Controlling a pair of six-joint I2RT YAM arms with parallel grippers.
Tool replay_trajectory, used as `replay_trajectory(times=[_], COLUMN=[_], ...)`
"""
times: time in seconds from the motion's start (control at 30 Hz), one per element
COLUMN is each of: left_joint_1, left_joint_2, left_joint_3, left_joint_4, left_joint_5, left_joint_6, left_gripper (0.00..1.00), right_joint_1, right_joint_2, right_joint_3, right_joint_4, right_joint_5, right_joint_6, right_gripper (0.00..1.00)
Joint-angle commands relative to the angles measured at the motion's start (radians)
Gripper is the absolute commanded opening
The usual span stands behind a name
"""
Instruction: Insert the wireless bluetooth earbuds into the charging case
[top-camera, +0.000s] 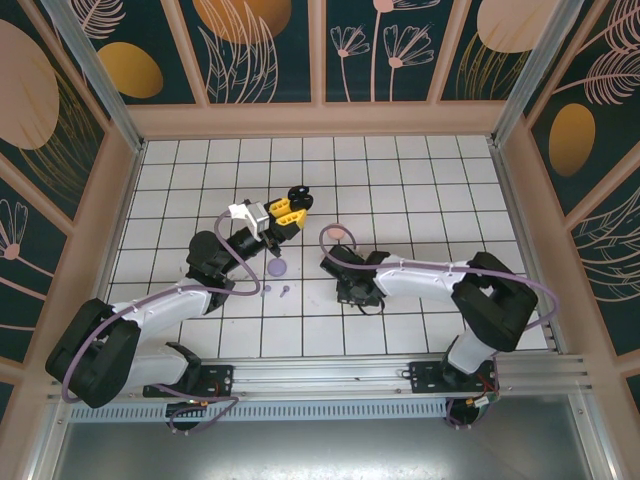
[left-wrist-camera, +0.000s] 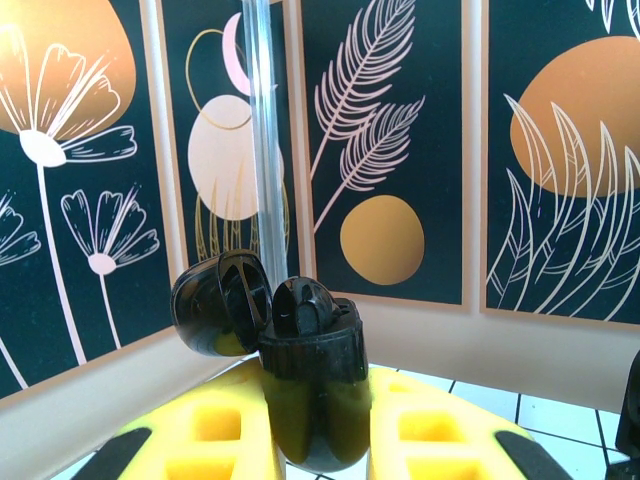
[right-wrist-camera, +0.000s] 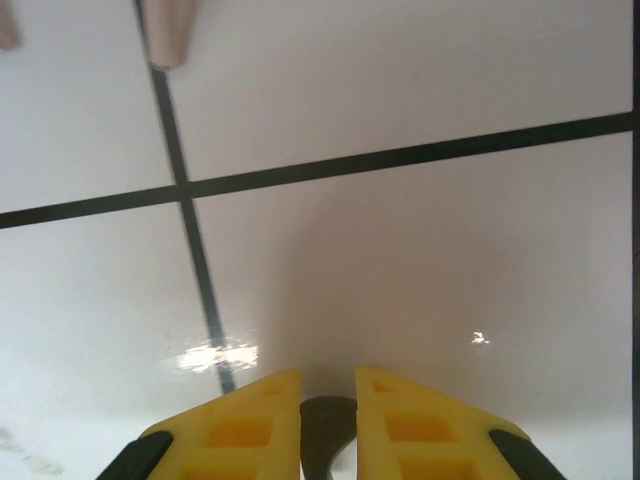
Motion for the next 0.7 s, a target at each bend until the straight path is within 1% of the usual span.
replay_trajectory(times=[0.0,0.17,0.37,0.53,0.67], left_joint_1=[-0.006,-0.005,-0.005,-0.006,-0.005], left_joint_2=[-0.019,-0.030,-0.039,-0.040,-0.031], left_joint_3=[0.008,0.026,0.049,0.066,0.084], left_joint_4=[0.043,0.016,-0.019,-0.044,-0.055], left_joint_5=[-0.002,0.012,0.037,0.054,0.077], left_joint_6=[-0.014,-0.002,0.025,0.041,0.043], left_gripper=[0.00,0.00,0.00,0.00,0.00], right_joint_1=[0.003,-0.025,-0.087,-0.103,-0.102], right_joint_2=[-0.100,-0.222,-0.330,-0.353,-0.358], right_joint_3=[0.065,0.152,0.323,0.486,0.564], right_joint_4=[-0.032,-0.043,-0.008,0.028,0.102], right_joint_5=[0.058,0.122,0.167,0.190,0.164], right_joint_6=[-0.009,-0.076,-0.229,-0.360,-0.445], right_gripper=[0.16,0.17,0.17,0.17,0.18])
